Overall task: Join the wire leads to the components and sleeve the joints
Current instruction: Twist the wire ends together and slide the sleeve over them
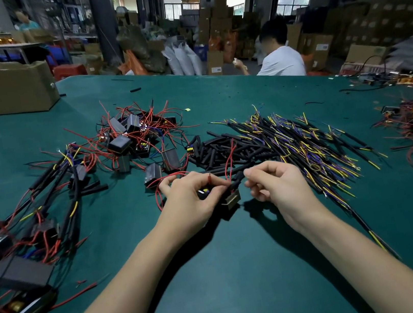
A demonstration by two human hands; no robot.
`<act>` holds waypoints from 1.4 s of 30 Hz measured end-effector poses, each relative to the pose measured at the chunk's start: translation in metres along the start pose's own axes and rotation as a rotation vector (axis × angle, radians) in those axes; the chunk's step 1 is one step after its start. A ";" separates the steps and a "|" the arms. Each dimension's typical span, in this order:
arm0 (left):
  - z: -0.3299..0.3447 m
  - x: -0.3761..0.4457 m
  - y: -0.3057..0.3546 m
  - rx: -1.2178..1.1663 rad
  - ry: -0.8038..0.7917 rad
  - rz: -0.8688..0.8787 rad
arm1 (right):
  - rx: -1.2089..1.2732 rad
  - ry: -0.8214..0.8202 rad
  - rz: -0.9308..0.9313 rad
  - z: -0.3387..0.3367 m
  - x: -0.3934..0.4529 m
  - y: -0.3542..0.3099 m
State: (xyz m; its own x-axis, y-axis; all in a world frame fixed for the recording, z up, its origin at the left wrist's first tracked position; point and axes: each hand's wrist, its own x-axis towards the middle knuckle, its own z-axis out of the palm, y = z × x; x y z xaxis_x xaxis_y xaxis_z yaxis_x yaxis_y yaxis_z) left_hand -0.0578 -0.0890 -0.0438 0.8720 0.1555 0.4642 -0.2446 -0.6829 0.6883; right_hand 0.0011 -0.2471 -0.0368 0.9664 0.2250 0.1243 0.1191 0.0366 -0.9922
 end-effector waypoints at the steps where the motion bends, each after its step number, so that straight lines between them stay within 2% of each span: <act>1: 0.000 0.000 0.001 -0.019 -0.001 -0.004 | 0.005 -0.002 0.013 -0.001 0.000 -0.001; 5: -0.003 -0.001 0.003 -0.144 -0.062 -0.038 | 0.040 -0.030 0.057 0.000 -0.002 -0.001; 8: -0.005 -0.001 0.001 -0.238 -0.131 -0.083 | 0.102 0.004 0.121 -0.001 -0.002 -0.001; 11: -0.008 0.000 0.000 -0.354 -0.131 -0.078 | 0.140 0.044 0.168 -0.003 -0.002 -0.003; 18: -0.003 0.000 -0.002 -0.231 -0.017 -0.048 | 0.136 0.002 0.176 0.004 -0.007 -0.003; 26: -0.001 -0.002 0.002 -0.280 0.043 0.044 | 0.103 -0.012 0.146 0.008 -0.010 -0.003; 34: 0.002 -0.001 0.000 -0.343 -0.030 0.024 | 0.074 -0.077 0.092 0.012 -0.012 -0.006; 37: 0.002 -0.001 0.000 -0.334 -0.047 0.045 | -0.032 -0.155 0.022 0.010 -0.008 -0.006; 40: 0.003 -0.001 -0.002 -0.378 -0.032 0.007 | -0.250 -0.274 -0.079 -0.001 0.006 -0.013; 42: 0.004 -0.001 -0.003 -0.382 -0.014 -0.009 | -0.392 -0.224 -0.151 -0.013 0.023 -0.018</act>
State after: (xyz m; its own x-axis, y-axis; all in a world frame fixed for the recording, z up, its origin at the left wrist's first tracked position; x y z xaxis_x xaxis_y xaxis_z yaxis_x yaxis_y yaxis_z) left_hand -0.0561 -0.0900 -0.0481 0.8799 0.1491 0.4511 -0.3747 -0.3658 0.8519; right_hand 0.0243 -0.2550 -0.0165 0.8638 0.4515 0.2237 0.3735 -0.2757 -0.8857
